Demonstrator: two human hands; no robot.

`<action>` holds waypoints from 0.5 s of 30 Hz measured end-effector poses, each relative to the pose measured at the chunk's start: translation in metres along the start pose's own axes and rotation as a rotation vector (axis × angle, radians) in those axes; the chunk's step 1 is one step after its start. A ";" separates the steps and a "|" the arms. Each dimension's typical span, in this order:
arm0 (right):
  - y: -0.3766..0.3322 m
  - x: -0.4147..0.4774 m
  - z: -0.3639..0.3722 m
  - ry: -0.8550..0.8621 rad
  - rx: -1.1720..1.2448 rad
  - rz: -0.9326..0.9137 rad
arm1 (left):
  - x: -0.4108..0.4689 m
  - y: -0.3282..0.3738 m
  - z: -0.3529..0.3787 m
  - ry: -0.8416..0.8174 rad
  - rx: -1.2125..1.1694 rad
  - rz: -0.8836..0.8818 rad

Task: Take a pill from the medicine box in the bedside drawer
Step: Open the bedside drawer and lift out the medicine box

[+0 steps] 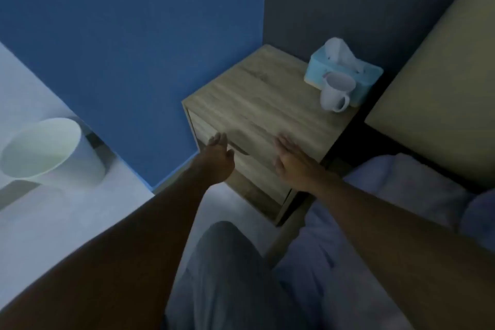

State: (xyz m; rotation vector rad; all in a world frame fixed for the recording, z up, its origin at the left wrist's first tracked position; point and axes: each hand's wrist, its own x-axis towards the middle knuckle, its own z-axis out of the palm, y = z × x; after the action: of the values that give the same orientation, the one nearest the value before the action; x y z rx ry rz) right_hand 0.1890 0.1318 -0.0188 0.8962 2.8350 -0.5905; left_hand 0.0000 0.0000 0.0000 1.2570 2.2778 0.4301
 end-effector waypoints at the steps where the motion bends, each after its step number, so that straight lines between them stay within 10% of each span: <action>1: 0.000 0.002 0.008 0.027 -0.036 -0.007 | 0.002 -0.003 0.006 -0.014 -0.035 -0.036; 15: 0.019 0.010 0.069 0.301 -0.308 0.062 | 0.069 -0.032 0.088 0.099 -0.659 -0.235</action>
State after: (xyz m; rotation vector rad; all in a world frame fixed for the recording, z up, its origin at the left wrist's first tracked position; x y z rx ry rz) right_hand 0.1907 0.1237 -0.0906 1.0848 3.0218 -0.0056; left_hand -0.0034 0.0453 -0.1068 0.6408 2.0587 1.0606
